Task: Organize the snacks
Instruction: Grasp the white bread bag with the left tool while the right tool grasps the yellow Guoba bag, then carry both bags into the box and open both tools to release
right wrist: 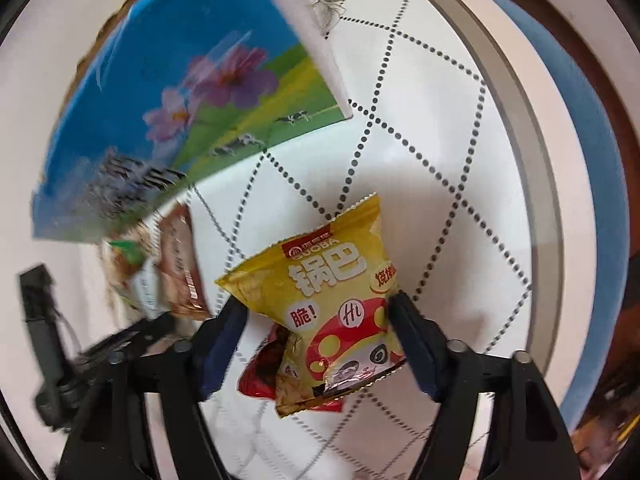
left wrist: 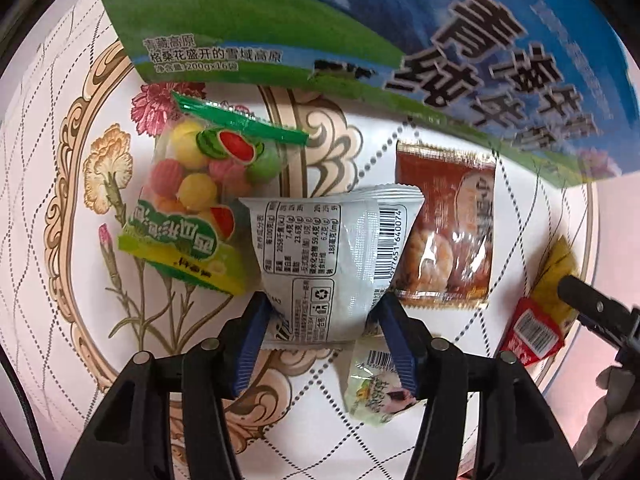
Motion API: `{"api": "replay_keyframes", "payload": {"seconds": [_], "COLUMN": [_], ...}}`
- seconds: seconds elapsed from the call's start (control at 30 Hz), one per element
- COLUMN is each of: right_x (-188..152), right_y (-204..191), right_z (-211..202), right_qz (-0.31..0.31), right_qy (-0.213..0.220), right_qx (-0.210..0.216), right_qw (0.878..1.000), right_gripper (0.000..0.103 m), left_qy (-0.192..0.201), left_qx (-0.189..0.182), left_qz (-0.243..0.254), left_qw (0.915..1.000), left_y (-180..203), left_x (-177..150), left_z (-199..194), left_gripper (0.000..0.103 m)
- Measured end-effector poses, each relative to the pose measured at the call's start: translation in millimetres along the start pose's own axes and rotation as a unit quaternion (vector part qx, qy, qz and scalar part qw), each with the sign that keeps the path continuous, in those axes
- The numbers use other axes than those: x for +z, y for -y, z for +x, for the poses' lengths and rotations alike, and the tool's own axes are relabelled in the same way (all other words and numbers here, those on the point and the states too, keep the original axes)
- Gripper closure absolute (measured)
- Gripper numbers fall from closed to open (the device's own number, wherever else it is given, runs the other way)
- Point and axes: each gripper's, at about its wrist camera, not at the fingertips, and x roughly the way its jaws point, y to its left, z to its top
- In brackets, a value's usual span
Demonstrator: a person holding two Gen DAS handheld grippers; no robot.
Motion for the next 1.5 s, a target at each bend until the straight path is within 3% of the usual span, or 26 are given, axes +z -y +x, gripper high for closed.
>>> {"api": "replay_keyframes", "payload": {"seconds": [0.07, 0.2, 0.3, 0.4, 0.43, 0.47, 0.53, 0.6, 0.73, 0.83, 1.03, 1.13, 1.27, 1.37, 1.5], "right_x": [-0.9, -5.0, -11.2, -11.3, -10.9, -10.8, -9.9, -8.2, -3.8, -3.0, -1.3, 1.2, 16.3, 39.3, 68.3], "right_y": [-4.2, -8.1, -22.0, -32.4, -32.6, -31.2, -31.3, -24.5, -12.9, -17.4, -50.3, -74.9, -108.2, -128.9, -138.7], "right_z": [-5.6, -15.5, -16.5, -6.4, -4.1, -2.5, 1.5, -4.0, -24.3, -40.9, -78.7, -98.3, -122.0, -131.7, -133.2], "right_qz": [-0.027, -0.088, -0.142, -0.187, -0.195, -0.196, -0.188, -0.165, -0.103, -0.087, -0.086, -0.09, -0.097, -0.1, -0.097], "right_qy": [0.009, 0.014, 0.022, 0.013, 0.01, 0.013, 0.015, 0.02, 0.034, 0.043, 0.069, 0.094, 0.13, 0.149, 0.156], "right_qx": [-0.021, -0.055, -0.079, -0.104, -0.112, -0.115, -0.116, -0.1, -0.057, -0.026, 0.048, 0.082, 0.1, 0.091, 0.071], "right_qw": [0.999, 0.994, 0.986, 0.977, 0.974, 0.974, 0.975, 0.981, 0.992, 0.995, 0.993, 0.988, 0.982, 0.979, 0.981], "right_gripper": [0.019, 0.019, 0.019, 0.02, 0.022, 0.033, 0.037, 0.044, 0.048, 0.048, 0.048, 0.048, 0.048, 0.048, 0.048], "left_qy": [0.0, 0.002, 0.007, 0.016, 0.019, 0.022, 0.026, 0.028, 0.04, 0.05, 0.098, 0.124, 0.147, 0.154, 0.138], "left_qx": [-0.003, -0.013, -0.006, 0.004, 0.003, 0.004, 0.006, 0.005, 0.001, -0.01, -0.046, -0.058, -0.059, -0.031, -0.009], "left_qz": [-0.006, -0.031, -0.023, -0.014, -0.014, -0.013, -0.008, -0.006, -0.007, -0.001, 0.019, 0.036, 0.059, 0.073, 0.069], "left_qw": [1.0, 0.9994, 0.9997, 0.9998, 0.9997, 0.9997, 0.9996, 0.9996, 0.9992, 0.9987, 0.994, 0.9899, 0.9856, 0.9849, 0.9881], "left_y": [-9.6, -24.0, -29.2, -2.1, 1.8, 6.0, 13.5, 13.8, 36.8, 26.3, 40.8, 53.5, 57.9, 66.6, 68.9], "left_x": [6.7, 20.9, 28.7, 31.9, 29.2, 25.3, 14.2, 7.4, -9.9, -12.8, -15.6, -1.7, 36.2, 70.2, 110.8], "left_z": [2.1, 6.7, 4.8, -4.4, -7.0, -7.1, -13.9, -22.1, -44.5, -60.8, -127.3, -168.4, -190.6, -199.4, -176.0], "left_gripper": [0.041, 0.04, 0.041, 0.045, 0.048, 0.05, 0.053, 0.053, 0.054, 0.054, 0.054, 0.054, 0.054, 0.054, 0.054]}}
